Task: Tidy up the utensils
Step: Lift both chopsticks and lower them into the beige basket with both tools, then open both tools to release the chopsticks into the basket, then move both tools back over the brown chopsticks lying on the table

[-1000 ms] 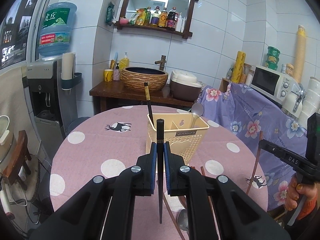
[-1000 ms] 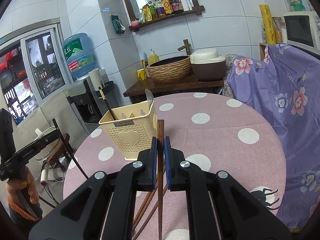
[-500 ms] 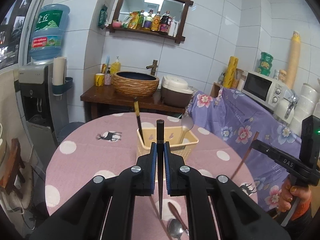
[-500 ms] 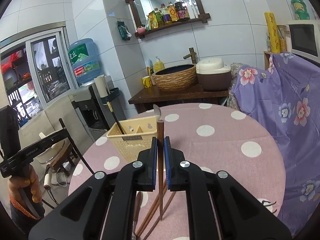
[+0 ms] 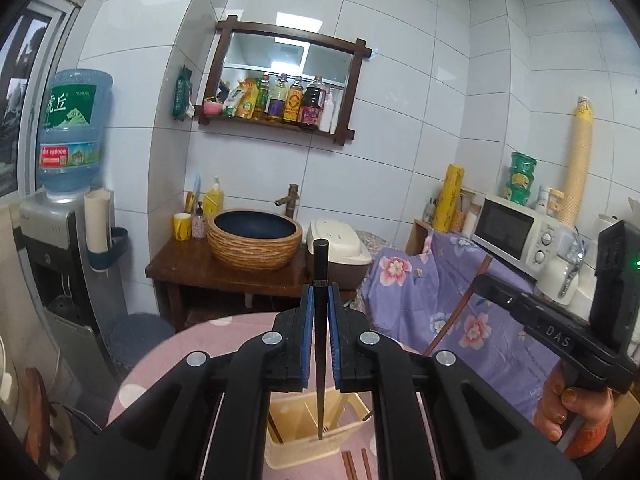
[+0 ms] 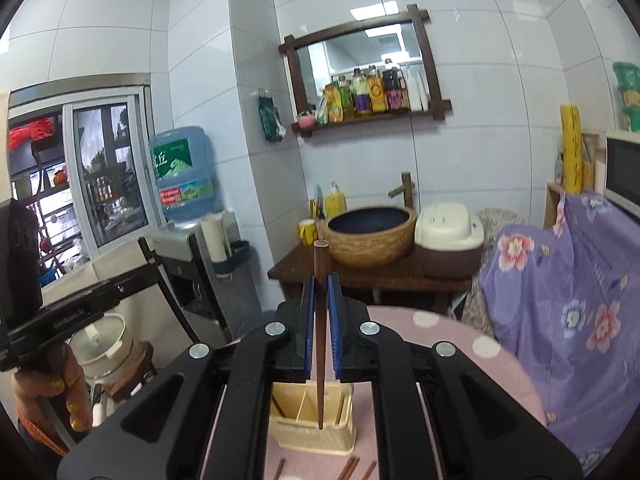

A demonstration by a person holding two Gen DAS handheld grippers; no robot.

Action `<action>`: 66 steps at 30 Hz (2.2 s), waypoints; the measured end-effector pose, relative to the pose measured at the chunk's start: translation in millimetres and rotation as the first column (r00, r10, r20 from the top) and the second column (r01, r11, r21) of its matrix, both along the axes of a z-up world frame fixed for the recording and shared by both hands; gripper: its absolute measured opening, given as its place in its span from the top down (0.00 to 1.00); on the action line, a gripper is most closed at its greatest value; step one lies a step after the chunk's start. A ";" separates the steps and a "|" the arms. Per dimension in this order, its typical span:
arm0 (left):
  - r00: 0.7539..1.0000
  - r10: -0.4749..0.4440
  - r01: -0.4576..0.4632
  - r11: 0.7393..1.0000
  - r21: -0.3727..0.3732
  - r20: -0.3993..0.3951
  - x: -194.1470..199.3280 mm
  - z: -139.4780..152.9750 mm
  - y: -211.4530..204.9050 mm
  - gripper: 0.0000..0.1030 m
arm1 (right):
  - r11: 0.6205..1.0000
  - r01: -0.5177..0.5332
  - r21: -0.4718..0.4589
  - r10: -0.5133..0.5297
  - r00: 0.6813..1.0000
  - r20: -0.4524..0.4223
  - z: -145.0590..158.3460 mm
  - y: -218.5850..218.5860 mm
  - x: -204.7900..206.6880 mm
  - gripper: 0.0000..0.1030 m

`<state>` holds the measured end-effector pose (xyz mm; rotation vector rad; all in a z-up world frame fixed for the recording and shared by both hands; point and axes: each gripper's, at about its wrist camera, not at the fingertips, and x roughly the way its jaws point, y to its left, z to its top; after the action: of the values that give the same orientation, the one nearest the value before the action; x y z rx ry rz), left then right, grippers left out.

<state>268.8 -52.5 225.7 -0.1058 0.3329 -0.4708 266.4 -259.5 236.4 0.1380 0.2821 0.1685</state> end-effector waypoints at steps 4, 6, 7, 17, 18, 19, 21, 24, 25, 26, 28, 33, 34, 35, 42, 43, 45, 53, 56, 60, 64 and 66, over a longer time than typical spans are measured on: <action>0.999 0.047 -0.046 0.999 0.018 -0.017 20.8 -20.5 -5.8 0.92 | 1.000 0.010 -0.008 -0.010 1.000 -0.017 -14.3 9.8 18.0 0.93; 0.997 0.070 -0.069 0.997 0.034 -0.027 27.2 -38.3 -7.6 0.92 | 1.000 0.020 -0.016 -0.020 0.999 -0.033 -30.6 14.5 25.8 0.93; 0.996 0.080 -0.079 0.996 0.046 -0.033 29.5 -47.2 -8.3 0.92 | 1.000 0.020 -0.012 -0.020 0.999 -0.049 -41.6 15.9 30.9 0.93; 0.981 0.105 -0.102 0.994 0.025 -0.165 46.1 -127.4 0.2 0.92 | 0.999 0.049 0.002 -0.048 0.988 -0.146 -116.9 13.8 46.4 0.93; 0.979 0.104 -0.101 0.995 0.024 -0.176 46.9 -131.9 0.4 0.92 | 0.999 0.051 0.007 -0.049 0.987 -0.154 -121.5 11.8 46.9 0.93; 0.977 0.103 -0.100 0.995 0.025 -0.184 47.4 -136.4 0.3 0.92 | 0.999 0.053 0.010 -0.050 0.986 -0.161 -125.5 11.2 47.7 0.93; 0.975 0.105 -0.102 0.994 0.026 -0.196 47.9 -142.6 0.2 0.92 | 0.998 0.069 0.009 -0.067 0.986 -0.152 -130.5 8.2 46.4 0.93; 0.972 0.103 -0.099 0.995 0.028 -0.209 46.9 -148.9 -1.1 0.92 | 0.997 0.076 0.027 -0.072 0.986 -0.149 -134.1 3.3 44.8 0.92; 0.973 0.110 -0.106 0.994 0.032 -0.201 46.6 -149.5 -1.4 0.92 | 0.997 0.073 0.034 -0.067 0.987 -0.149 -134.6 2.3 44.6 0.92; 0.974 0.117 -0.111 0.993 0.039 -0.194 45.8 -149.8 -2.0 0.92 | 0.997 0.064 0.041 -0.058 0.987 -0.149 -135.1 1.6 44.4 0.92; 0.974 0.117 -0.110 0.993 0.046 -0.193 44.2 -150.0 -3.4 0.92 | 0.997 0.065 0.042 -0.058 0.987 -0.150 -136.2 1.2 43.2 0.92; 0.975 0.113 -0.106 0.993 0.047 -0.192 31.7 -151.6 -1.5 0.65 | 0.995 0.086 0.053 -0.078 0.987 -0.138 -140.5 -1.5 29.6 0.66; 0.976 0.117 -0.111 0.993 0.045 -0.185 26.7 -152.2 0.2 0.55 | 0.994 0.093 0.049 -0.085 0.987 -0.137 -141.9 -1.7 24.5 0.66; 0.976 0.121 -0.116 0.992 0.043 -0.181 22.7 -153.4 1.8 0.52 | 0.995 0.094 0.043 -0.087 0.987 -0.134 -143.0 -1.7 19.8 0.66; 0.969 0.129 -0.113 0.990 0.089 -0.212 -21.5 -184.2 9.6 0.43 | 0.994 0.092 -0.057 -0.101 0.975 -0.200 -179.1 4.5 -22.3 0.63; 0.965 0.133 -0.111 0.988 0.110 -0.224 -26.8 -191.9 9.9 0.43 | 0.993 0.092 -0.067 -0.105 0.969 -0.222 -188.0 5.2 -26.8 0.62; 0.955 0.141 -0.107 0.984 0.139 -0.262 -36.3 -210.3 11.8 0.43 | 0.993 0.087 -0.082 -0.108 0.948 -0.299 -214.2 7.4 -35.9 0.62; 0.888 0.139 -0.092 0.988 0.128 -0.438 -56.1 -273.5 27.1 0.58 | 0.993 0.095 -0.069 -0.117 0.845 -0.523 -302.2 16.1 -55.7 0.63; 0.880 0.147 -0.097 0.986 0.132 -0.451 -62.4 -281.1 28.4 0.58 | 0.993 0.104 -0.063 -0.121 0.824 -0.554 -317.5 18.7 -60.3 0.63; 0.875 0.151 -0.099 0.986 0.135 -0.460 -65.8 -285.7 25.3 0.58 | 0.994 0.087 -0.071 -0.112 0.807 -0.580 -326.3 31.1 -62.7 0.63; 0.876 0.145 -0.090 0.986 0.140 -0.459 -68.4 -287.4 21.8 0.58 | 0.993 0.077 -0.094 -0.119 0.784 -0.609 -335.4 40.3 -61.8 0.65; 0.875 0.145 -0.089 0.986 0.141 -0.461 -68.7 -288.1 21.2 0.58 | 0.989 0.082 -0.119 -0.139 0.774 -0.618 -339.4 44.0 -61.1 0.68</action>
<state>200.1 -31.2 -62.3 -0.1266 0.8284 -0.2981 205.3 -215.5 -103.0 0.1217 0.9511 -0.0161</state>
